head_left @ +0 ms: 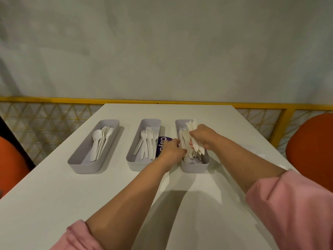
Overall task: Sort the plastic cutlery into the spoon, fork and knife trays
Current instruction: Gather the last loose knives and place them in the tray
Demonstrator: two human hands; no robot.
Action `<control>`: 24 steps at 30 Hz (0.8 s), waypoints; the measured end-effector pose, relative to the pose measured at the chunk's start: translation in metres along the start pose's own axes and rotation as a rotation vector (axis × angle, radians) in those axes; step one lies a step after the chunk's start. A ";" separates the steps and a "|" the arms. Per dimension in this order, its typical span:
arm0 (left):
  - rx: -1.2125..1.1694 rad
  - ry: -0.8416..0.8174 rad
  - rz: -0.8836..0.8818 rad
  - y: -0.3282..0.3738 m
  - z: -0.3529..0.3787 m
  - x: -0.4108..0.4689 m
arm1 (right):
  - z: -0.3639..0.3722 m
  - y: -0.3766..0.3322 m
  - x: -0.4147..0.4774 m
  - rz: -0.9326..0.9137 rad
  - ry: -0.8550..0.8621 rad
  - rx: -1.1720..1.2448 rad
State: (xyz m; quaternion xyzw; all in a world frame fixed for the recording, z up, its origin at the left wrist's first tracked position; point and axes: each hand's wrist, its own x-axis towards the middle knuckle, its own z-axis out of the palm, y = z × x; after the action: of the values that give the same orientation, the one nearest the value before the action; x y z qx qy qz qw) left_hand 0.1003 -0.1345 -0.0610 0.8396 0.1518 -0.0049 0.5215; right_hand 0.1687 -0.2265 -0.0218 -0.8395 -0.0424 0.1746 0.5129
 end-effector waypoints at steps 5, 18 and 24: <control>0.107 -0.044 0.025 -0.007 0.003 0.006 | 0.012 0.008 0.023 0.023 0.009 -0.267; 0.162 -0.014 0.054 -0.014 0.001 0.009 | 0.016 0.002 0.026 -0.096 0.107 -0.589; 0.121 0.163 0.090 -0.005 0.003 0.000 | -0.010 0.001 0.005 -0.203 0.081 -0.743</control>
State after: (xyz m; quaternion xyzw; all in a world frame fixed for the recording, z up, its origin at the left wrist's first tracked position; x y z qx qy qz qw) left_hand 0.0991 -0.1355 -0.0666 0.8732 0.1551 0.0779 0.4554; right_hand 0.1764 -0.2347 -0.0197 -0.9658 -0.1654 0.0626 0.1897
